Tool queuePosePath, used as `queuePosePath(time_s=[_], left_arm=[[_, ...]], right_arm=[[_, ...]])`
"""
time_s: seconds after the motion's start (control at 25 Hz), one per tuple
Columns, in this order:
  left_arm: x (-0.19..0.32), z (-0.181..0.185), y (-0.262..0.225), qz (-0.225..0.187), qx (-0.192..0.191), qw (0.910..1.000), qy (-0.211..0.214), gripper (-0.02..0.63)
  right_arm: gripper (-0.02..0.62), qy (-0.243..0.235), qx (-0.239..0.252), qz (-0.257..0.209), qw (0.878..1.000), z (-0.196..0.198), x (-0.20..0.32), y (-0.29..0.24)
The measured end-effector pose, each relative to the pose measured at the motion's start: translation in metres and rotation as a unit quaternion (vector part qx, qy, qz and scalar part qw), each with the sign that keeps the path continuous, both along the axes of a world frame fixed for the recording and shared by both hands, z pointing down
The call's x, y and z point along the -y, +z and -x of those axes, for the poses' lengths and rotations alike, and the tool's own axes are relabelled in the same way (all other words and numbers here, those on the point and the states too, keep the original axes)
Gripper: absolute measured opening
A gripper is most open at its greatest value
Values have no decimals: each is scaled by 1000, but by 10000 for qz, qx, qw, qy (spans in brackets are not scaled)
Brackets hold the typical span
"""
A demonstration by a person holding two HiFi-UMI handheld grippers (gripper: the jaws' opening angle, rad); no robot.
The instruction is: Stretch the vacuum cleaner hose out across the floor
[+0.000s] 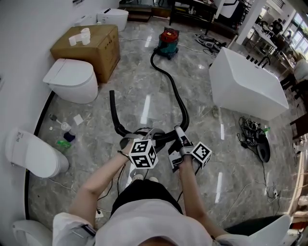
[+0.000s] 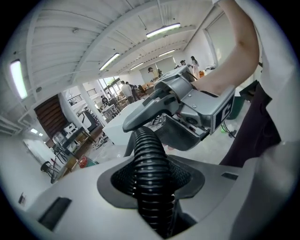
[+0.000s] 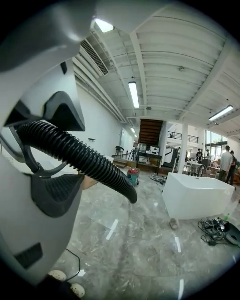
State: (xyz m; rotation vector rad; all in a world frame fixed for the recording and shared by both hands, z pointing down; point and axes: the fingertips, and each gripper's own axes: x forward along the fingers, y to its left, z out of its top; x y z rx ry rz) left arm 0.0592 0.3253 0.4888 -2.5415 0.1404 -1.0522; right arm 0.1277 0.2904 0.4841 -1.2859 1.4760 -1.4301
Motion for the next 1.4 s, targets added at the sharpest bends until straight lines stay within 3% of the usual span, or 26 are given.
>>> queuePosePath(time_s=[0.2,0.44,0.92,1.16,1.4], left_arm=[[-7,-1,-3,-330,150,9992,191,167],[-8,3,-2,-339,182,9991,196,169],[-2,4,5,-524,164,9985,35,170],[-7,6,11,-180,136,9997,137,177],[-15,12,14,257,223,9988,344,232]], right_arm=[[273,15,435,218,9988,-2,0,7],[270,136,736,350,9966,2,-1,12],[183,597,1893,264,9798,3,2,10],[178,681,2008,311,9768,5,3,13],[178,683,1979,260,9775,3,8,11]])
